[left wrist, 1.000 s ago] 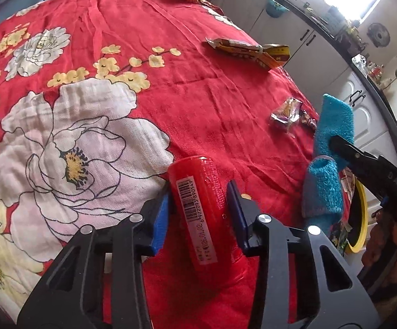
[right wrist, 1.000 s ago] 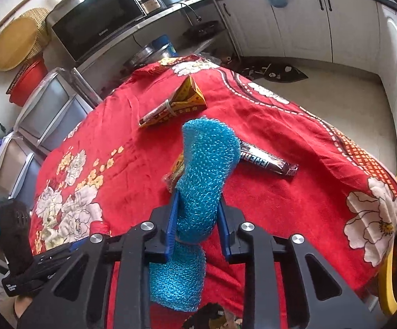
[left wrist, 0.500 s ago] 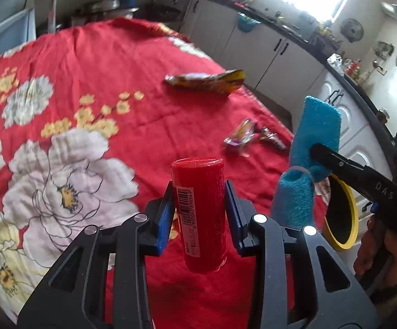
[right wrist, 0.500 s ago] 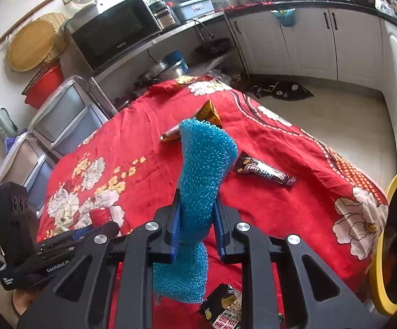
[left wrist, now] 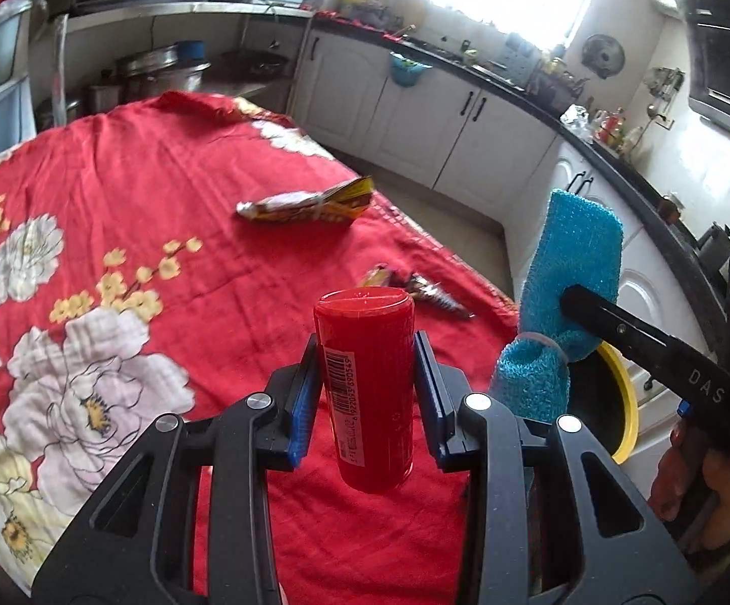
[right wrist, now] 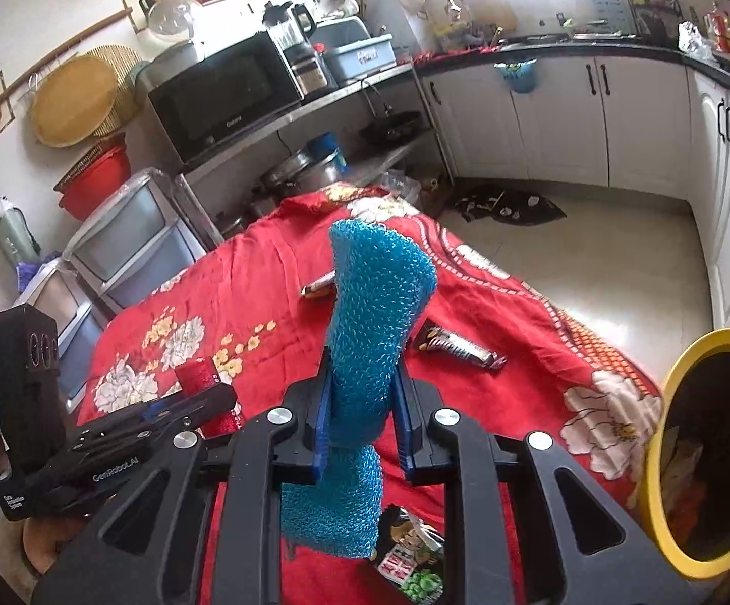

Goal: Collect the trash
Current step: 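Carry the red can and blue scrubber over the yellow-rimmed bin with both tools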

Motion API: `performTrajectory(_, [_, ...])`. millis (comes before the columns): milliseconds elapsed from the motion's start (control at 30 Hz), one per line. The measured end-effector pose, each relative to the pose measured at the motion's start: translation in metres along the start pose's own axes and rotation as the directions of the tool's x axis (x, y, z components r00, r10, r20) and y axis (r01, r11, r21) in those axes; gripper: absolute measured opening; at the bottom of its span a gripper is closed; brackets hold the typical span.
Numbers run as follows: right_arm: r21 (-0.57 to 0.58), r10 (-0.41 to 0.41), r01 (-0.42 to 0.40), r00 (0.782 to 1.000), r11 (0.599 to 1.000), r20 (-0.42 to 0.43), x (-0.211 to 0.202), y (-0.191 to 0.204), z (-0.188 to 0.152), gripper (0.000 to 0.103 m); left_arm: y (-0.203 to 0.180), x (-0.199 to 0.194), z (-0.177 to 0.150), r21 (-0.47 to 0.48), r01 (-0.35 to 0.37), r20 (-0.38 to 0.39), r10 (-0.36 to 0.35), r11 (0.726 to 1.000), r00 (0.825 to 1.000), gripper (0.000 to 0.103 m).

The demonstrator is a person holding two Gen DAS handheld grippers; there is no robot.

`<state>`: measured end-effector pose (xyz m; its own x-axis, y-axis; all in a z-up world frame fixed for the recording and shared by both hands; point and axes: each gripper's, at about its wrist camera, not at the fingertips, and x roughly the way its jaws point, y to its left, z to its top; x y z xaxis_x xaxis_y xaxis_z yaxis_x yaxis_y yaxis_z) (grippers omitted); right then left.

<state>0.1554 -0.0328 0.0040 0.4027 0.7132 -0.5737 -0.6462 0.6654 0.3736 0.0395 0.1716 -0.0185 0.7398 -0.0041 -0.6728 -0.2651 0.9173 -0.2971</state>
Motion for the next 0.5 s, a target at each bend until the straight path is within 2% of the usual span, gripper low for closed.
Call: performTrajectory(500, [0.023, -0.097, 0.095, 0.989, 0.995, 0.112, -0.056, -0.03, 0.004, 0.02, -0.066, 0.007, 0.015, 0.108, 0.089, 0.037, -0.093, 0.99, 0.995, 0.028])
